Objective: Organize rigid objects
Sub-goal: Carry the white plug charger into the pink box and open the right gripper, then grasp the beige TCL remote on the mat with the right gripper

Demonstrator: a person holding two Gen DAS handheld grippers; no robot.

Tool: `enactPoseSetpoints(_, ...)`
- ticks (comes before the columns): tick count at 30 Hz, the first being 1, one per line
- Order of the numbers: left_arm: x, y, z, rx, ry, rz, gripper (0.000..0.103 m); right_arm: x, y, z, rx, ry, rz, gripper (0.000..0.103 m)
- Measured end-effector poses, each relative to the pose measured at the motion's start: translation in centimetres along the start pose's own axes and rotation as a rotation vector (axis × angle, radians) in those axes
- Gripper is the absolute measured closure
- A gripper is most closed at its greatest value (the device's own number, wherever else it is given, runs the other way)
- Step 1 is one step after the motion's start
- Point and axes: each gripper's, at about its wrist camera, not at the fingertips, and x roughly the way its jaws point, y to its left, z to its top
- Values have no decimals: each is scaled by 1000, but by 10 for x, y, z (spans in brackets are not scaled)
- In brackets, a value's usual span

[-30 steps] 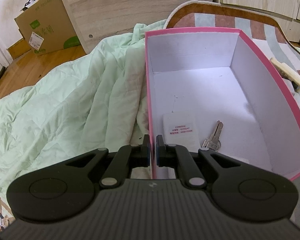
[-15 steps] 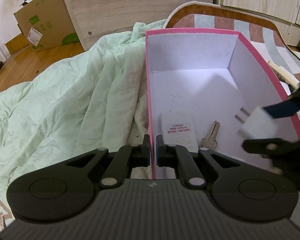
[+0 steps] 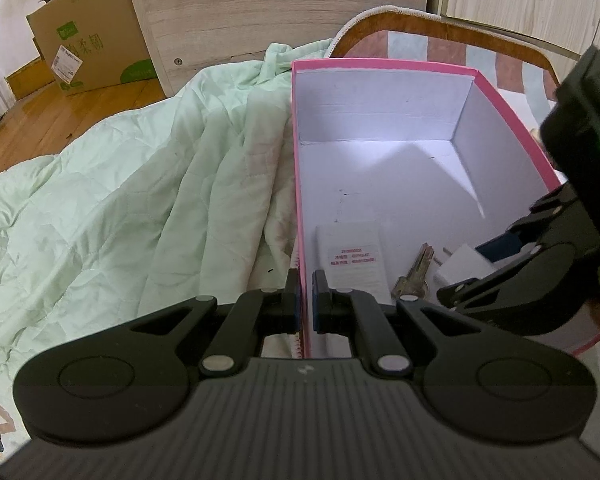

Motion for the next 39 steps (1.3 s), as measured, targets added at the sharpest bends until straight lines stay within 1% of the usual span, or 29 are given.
enactPoseSetpoints(2, 0, 0, 0, -1, -1, -2, 99, 4, -3, 1, 16, 15, -1, 53)
enactPoseSetpoints(5, -1, 1, 0, -6, -2, -6, 99, 8, -5, 2, 44, 11, 9, 53)
enactPoseSetpoints(11, -1, 1, 0, -2, -4, -6, 99, 15, -18, 5, 166, 3, 99, 53)
enactPoseSetpoints(15, -1, 2, 0, -3, -4, -7, 99, 10, -29, 5, 242, -11, 165, 52)
enactPoseSetpoints(18, -2, 2, 1, -2, -4, -5, 99, -9, -33, -1, 270, -66, 199, 50)
enactPoseSetpoints(20, -2, 1, 1, -3, -4, -5, 99, -30, -36, -7, 290, -135, 201, 45)
enactPoseSetpoints(23, -3, 2, 2, -9, -5, -9, 99, -65, -36, -12, 259, -246, 145, 44)
enactPoseSetpoints(26, -4, 1, 2, 0, -4, -9, 99, -103, -41, -22, 228, -389, 104, 41)
enactPoseSetpoints(27, -5, 1, 2, 3, 0, -10, 98, -115, -44, -32, 223, -449, 91, 41)
enactPoseSetpoints(28, -6, 1, 3, 1, 5, -15, 98, -118, -48, -34, 223, -492, 77, 40)
enactPoseSetpoints(29, -7, 2, 3, -1, 7, -19, 98, -126, -52, -45, 220, -549, 56, 40)
enactPoseSetpoints(30, -7, 2, 3, 5, 8, -19, 98, -132, -57, -54, 218, -581, 31, 40)
enactPoseSetpoints(32, -8, 0, 2, 16, 5, -12, 98, -133, -69, -61, 218, -589, -25, 40)
enactPoseSetpoints(37, -8, -7, 1, 40, 2, 21, 98, -122, -98, -95, 248, -551, -152, 41)
enactPoseSetpoints(38, -8, -9, 1, 42, 2, 29, 97, -117, -104, -101, 251, -545, -184, 41)
enactPoseSetpoints(39, -8, -10, 1, 42, 3, 35, 97, -111, -108, -104, 260, -547, -240, 41)
